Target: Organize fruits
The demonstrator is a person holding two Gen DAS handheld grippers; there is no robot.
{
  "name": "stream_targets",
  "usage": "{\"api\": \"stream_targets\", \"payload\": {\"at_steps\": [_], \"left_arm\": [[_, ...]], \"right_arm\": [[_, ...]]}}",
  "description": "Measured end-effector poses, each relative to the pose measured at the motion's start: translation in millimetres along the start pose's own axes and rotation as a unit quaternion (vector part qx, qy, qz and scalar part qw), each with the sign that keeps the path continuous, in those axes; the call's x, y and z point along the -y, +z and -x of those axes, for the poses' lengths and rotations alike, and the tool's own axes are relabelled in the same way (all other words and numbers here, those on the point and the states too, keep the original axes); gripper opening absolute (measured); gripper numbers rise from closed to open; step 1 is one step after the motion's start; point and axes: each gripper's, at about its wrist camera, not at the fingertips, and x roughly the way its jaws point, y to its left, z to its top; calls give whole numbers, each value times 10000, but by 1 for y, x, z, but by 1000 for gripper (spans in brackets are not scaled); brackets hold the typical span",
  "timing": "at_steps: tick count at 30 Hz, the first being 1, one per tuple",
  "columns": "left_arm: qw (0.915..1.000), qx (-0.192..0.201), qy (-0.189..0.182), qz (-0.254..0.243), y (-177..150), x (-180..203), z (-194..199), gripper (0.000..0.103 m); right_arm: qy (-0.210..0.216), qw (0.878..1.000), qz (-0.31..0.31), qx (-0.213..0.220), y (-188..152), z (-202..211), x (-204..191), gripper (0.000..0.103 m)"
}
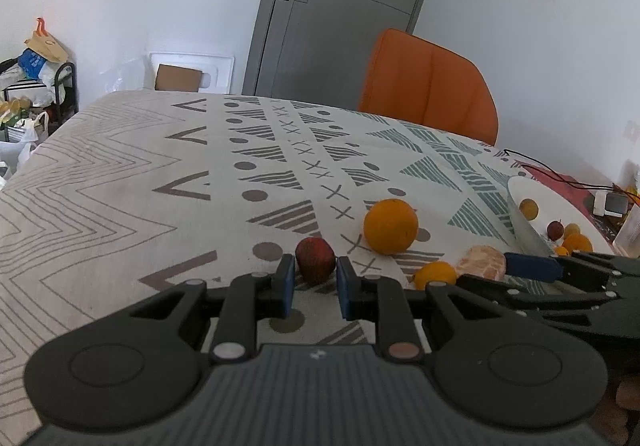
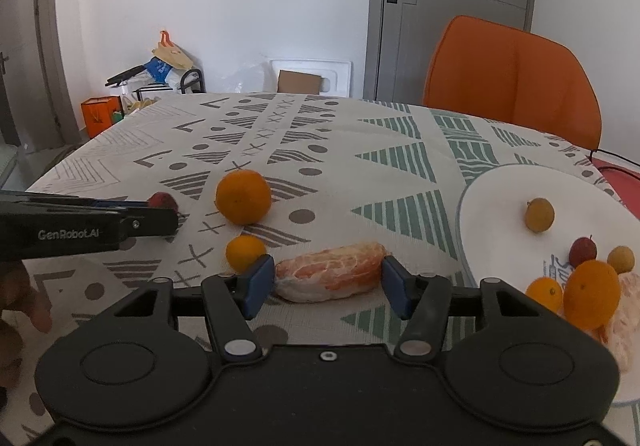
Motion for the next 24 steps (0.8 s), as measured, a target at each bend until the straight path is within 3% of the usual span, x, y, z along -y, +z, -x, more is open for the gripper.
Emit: {"api": "stream_targets", "payload": {"at_steps": [10,19,24], "left_arm": [[9999,-115,-106,-28,-1,6,9,21],[9999,-152,-29,-4,-2,10,16,20],[9999,-108,-40,-68,0,17,22,20]], "right_arm": [[119,9999,-89,-62,-11,18,-1,56],[247,9996,36,-136,-14,14,-1,66],[274,9996,18,-65,-15,16,1,58]]}}
